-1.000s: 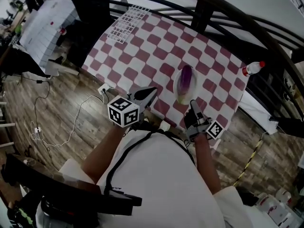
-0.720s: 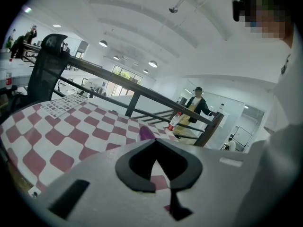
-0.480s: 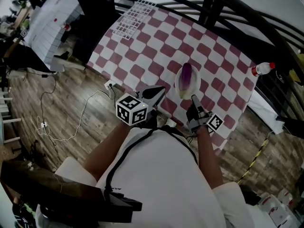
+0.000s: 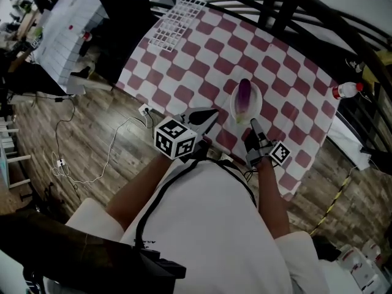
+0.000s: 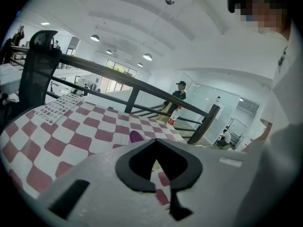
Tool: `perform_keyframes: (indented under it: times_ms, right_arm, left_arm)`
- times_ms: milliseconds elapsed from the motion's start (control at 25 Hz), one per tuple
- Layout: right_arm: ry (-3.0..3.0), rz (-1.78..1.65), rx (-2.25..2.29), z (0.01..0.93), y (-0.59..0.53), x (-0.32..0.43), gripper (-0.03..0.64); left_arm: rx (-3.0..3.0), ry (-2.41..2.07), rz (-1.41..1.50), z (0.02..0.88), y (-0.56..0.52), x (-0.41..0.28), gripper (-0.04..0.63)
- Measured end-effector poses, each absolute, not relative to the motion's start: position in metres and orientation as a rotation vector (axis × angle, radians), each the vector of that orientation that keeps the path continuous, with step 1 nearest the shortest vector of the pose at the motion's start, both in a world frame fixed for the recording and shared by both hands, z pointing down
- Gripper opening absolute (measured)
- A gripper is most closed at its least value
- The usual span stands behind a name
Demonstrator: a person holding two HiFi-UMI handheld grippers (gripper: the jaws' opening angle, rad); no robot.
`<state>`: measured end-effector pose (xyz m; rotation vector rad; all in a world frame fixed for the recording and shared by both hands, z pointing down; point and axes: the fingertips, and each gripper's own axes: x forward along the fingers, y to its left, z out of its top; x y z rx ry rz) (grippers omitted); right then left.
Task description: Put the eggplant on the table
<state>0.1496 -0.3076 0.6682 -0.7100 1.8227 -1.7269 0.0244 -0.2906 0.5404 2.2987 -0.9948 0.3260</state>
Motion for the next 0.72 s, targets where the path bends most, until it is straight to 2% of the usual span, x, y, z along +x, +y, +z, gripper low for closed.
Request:
perform_keyframes:
  times_ms: [720]
  right_arm:
    - [1.702,-1.724,-0.842,0.703,-0.321,0.122,0.037]
  left_arm:
    - [2.341,-0.896,0.409,0.544,-0.318,-0.016,0.006]
